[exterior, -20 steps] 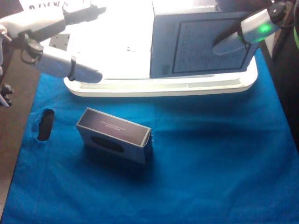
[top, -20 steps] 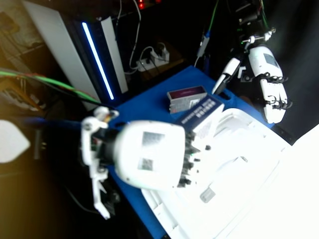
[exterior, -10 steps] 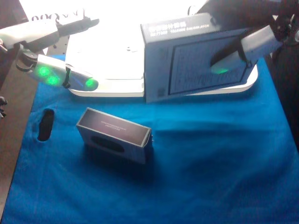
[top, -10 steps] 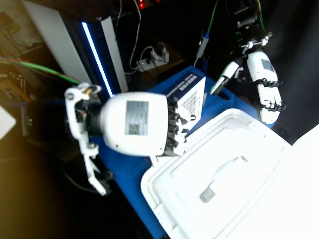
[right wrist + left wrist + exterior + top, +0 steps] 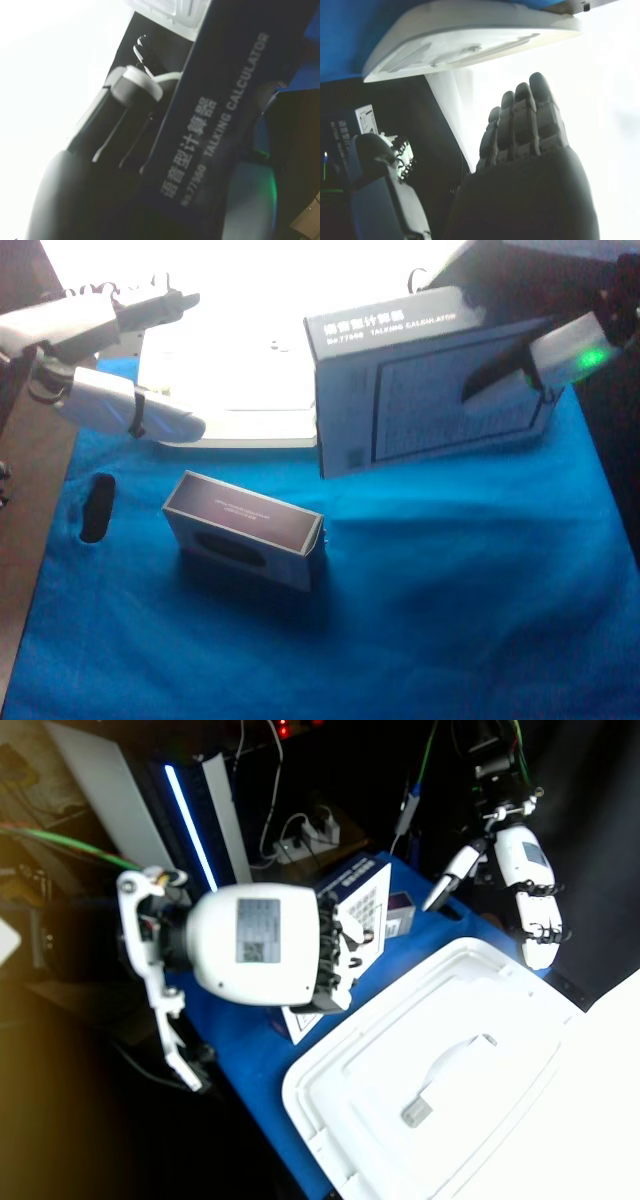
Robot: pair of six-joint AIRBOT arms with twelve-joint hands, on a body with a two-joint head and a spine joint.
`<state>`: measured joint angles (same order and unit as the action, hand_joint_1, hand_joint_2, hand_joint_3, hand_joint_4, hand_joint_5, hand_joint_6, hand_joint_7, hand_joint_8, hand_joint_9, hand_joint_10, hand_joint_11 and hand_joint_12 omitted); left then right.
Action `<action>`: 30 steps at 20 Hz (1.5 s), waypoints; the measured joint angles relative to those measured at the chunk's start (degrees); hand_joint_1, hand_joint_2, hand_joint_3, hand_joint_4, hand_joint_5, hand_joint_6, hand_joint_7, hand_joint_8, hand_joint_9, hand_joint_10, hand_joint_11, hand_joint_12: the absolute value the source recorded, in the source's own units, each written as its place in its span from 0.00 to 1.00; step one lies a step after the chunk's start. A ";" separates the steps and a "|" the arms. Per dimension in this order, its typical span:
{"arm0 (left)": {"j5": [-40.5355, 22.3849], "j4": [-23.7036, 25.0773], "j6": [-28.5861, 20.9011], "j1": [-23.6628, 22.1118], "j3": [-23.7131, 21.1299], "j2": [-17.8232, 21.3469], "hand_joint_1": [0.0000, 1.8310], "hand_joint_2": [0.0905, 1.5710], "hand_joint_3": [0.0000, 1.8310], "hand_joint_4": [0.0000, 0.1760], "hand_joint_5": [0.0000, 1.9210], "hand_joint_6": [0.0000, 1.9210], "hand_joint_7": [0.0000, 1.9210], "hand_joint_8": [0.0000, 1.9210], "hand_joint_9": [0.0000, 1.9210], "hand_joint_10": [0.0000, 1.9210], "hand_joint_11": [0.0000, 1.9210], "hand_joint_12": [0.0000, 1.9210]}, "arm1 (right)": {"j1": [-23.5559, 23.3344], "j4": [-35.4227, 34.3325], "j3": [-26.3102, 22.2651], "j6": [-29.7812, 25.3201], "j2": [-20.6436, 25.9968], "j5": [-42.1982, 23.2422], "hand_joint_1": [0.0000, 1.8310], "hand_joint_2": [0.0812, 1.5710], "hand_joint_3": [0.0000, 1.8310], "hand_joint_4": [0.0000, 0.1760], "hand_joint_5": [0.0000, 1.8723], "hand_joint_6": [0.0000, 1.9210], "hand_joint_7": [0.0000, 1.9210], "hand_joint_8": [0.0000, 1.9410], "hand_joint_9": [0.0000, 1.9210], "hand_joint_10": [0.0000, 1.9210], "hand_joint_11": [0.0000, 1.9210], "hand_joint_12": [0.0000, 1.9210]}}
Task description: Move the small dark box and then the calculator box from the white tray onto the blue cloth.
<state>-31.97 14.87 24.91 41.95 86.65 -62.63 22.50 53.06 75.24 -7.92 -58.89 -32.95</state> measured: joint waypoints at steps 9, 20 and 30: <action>-4.92 -2.58 0.02 1.99 -2.34 1.46 0.32 0.46 0.00 0.93 0.00 0.00 0.08 0.00 0.07 0.00 0.00 0.23 | 4.02 -2.32 -0.98 4.28 0.15 1.07 0.63 0.70 0.00 0.00 0.52 0.50 0.68 0.26 0.64 0.57 0.55 0.84; -8.33 -2.43 0.66 2.69 -5.07 2.91 0.28 0.47 0.00 0.99 0.00 0.00 0.08 0.00 0.08 0.00 0.00 0.24 | 7.54 -6.86 0.50 5.22 -1.27 2.89 0.57 0.59 0.00 0.00 0.45 0.04 0.59 0.14 0.51 0.45 0.35 0.87; -8.11 -2.67 0.85 3.21 -5.07 2.91 0.30 0.48 0.00 0.68 0.00 0.00 0.02 0.00 0.06 0.00 0.00 0.22 | 7.76 -6.84 -1.60 5.97 -0.35 2.60 0.39 0.46 0.00 1.00 0.00 0.00 0.05 0.00 0.15 0.00 0.12 0.32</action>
<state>-40.07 12.21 25.76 45.17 81.58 -59.72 30.26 46.22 73.65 -1.96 -59.24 -30.35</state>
